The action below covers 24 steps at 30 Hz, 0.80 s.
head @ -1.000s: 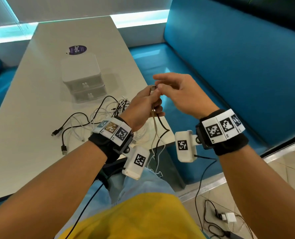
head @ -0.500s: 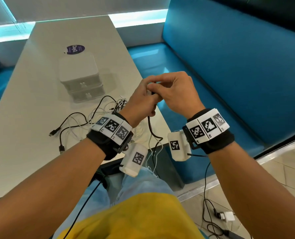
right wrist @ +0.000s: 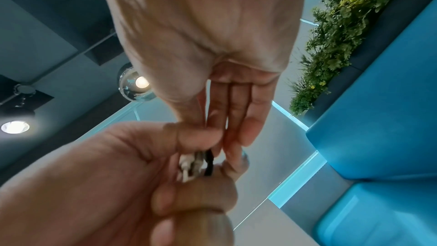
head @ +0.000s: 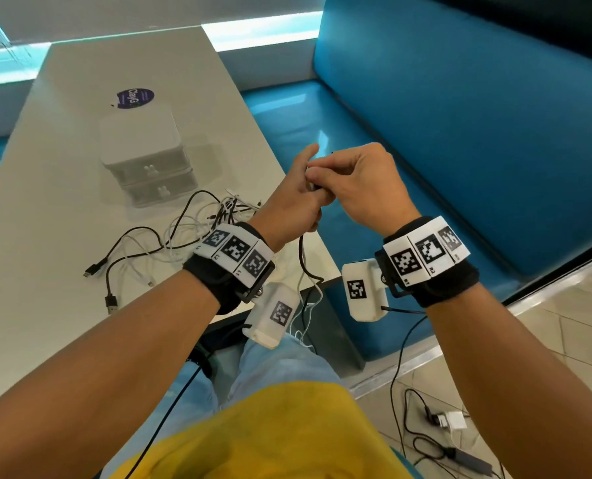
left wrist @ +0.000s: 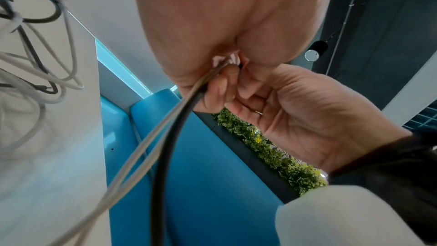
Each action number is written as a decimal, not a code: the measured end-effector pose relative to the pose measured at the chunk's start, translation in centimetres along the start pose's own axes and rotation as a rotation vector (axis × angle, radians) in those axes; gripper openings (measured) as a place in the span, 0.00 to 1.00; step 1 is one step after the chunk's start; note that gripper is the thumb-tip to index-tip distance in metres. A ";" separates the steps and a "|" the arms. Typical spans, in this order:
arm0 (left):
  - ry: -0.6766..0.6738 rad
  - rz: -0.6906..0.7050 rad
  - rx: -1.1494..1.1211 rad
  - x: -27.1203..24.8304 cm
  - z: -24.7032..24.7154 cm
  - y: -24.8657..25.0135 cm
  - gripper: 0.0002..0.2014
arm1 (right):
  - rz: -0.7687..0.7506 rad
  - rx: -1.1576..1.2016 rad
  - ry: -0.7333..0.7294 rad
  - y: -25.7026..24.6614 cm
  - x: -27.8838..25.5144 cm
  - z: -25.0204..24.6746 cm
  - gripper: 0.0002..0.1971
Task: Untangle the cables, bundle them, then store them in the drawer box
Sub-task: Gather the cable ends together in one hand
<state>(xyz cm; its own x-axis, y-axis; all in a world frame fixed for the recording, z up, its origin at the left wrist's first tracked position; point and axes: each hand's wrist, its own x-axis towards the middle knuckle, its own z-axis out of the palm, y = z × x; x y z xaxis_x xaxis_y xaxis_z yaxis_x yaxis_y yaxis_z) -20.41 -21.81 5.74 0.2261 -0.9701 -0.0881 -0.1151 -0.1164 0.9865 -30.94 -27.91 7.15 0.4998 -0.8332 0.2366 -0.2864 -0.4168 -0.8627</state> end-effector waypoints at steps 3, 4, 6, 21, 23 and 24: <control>-0.033 0.026 0.033 0.1 0.5 0.1 0.34 | 0.060 0.013 -0.016 0.3 0.0 -0.6 0.06; -0.043 0.026 0.034 0.0 0.6 0.1 0.34 | 0.060 0.020 -0.025 0.4 0.0 -0.7 0.05; -0.055 0.010 -0.022 0.0 1.0 0.1 0.35 | 0.054 0.017 -0.014 0.6 -0.1 -1.0 0.02; -0.017 -0.170 -0.204 0.1 2.9 2.3 0.27 | 0.414 0.791 -0.339 4.8 -4.4 1.1 0.33; -0.018 -0.153 -0.181 0.0 3.6 2.2 0.27 | 0.461 0.586 -0.382 7.1 -5.7 1.6 0.35; -0.025 -0.144 -0.154 0.0 3.9 2.1 0.27 | 0.474 0.482 -0.401 8.6 -6.2 1.8 0.37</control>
<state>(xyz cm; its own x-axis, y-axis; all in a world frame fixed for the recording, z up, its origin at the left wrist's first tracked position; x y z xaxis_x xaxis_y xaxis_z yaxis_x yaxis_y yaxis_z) -24.42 -22.90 7.27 0.2051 -0.9510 -0.2315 0.0659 -0.2226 0.9727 -35.06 -25.67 -2.57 0.6962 -0.6494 -0.3057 -0.2027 0.2307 -0.9517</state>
